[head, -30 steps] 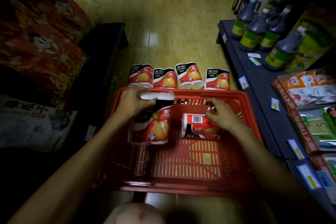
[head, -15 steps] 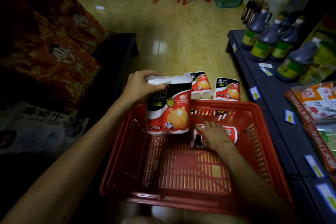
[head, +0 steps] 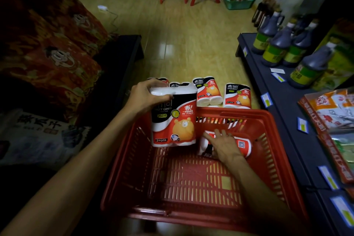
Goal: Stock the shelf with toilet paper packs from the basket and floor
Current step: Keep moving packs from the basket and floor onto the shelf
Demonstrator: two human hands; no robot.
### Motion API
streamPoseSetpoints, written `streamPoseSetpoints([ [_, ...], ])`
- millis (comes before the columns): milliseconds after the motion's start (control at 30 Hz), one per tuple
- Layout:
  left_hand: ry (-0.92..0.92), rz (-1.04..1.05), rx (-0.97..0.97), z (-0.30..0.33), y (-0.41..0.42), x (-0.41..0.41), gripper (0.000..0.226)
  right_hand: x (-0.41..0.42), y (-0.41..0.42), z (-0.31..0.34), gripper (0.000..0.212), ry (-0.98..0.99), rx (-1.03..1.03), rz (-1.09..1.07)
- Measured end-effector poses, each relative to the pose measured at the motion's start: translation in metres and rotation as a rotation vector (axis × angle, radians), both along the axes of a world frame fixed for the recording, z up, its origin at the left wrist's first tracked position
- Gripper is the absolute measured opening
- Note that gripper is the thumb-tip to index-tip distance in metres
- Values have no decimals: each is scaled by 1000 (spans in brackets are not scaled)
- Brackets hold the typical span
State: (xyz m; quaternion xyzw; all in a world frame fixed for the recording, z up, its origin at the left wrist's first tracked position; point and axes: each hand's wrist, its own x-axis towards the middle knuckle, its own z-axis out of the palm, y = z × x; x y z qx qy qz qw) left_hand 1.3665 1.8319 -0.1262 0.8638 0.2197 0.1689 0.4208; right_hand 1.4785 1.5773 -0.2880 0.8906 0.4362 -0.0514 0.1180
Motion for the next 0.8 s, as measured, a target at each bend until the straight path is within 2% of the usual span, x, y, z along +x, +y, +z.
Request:
streamPoseSetpoints([
  [167,3,92,-52,-5,-2,-2,57,15,-25,28,80,190,227,-159],
  [300,-3,171,-159,-12,-2,-6,73,19,-45,53,74,441,610,-279],
  [433,-48,195,-262,-16,-5,-12,61,22,-59,77,69,538,851,-337],
  [700,-80,164,-367,-20,-6,-14,69,45,-79,117,62,709,1228,-520],
  [800,-101,151,-423,-15,-11,-10,54,53,-84,128,59,758,1327,-551],
])
